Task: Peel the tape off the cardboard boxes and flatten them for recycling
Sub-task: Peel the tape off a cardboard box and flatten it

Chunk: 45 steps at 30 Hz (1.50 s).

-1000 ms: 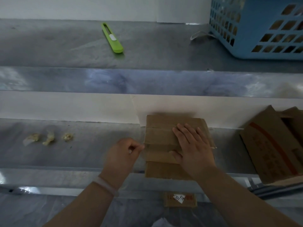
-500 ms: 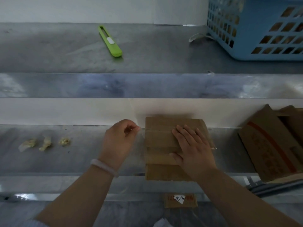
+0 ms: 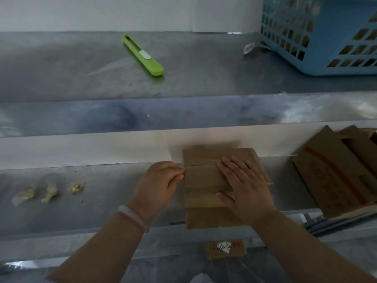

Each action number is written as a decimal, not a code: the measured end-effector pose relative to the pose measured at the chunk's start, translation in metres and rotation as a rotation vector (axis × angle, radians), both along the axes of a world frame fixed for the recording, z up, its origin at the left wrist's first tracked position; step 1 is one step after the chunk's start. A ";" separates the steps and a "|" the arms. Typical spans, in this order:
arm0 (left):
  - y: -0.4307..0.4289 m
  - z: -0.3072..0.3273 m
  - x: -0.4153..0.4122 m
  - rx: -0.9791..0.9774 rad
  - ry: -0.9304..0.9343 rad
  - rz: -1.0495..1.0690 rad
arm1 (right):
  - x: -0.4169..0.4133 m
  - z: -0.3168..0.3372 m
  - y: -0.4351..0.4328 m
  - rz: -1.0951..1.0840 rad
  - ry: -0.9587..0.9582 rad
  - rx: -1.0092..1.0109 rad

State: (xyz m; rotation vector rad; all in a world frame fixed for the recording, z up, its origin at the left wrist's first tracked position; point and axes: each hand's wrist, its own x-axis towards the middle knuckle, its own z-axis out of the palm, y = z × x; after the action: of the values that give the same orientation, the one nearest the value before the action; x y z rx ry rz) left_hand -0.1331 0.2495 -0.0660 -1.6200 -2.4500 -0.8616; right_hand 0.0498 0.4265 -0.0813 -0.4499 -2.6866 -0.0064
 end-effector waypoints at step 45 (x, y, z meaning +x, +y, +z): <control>0.104 0.009 0.076 -0.444 0.297 0.072 | 0.069 -0.006 0.036 -0.547 0.436 -1.136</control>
State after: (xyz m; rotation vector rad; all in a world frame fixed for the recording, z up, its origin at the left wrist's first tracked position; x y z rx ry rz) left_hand -0.0573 0.3536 -0.0573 -1.6178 -2.5745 -0.0515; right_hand 0.1184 0.4623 -0.0871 -1.2954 -1.8205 1.3094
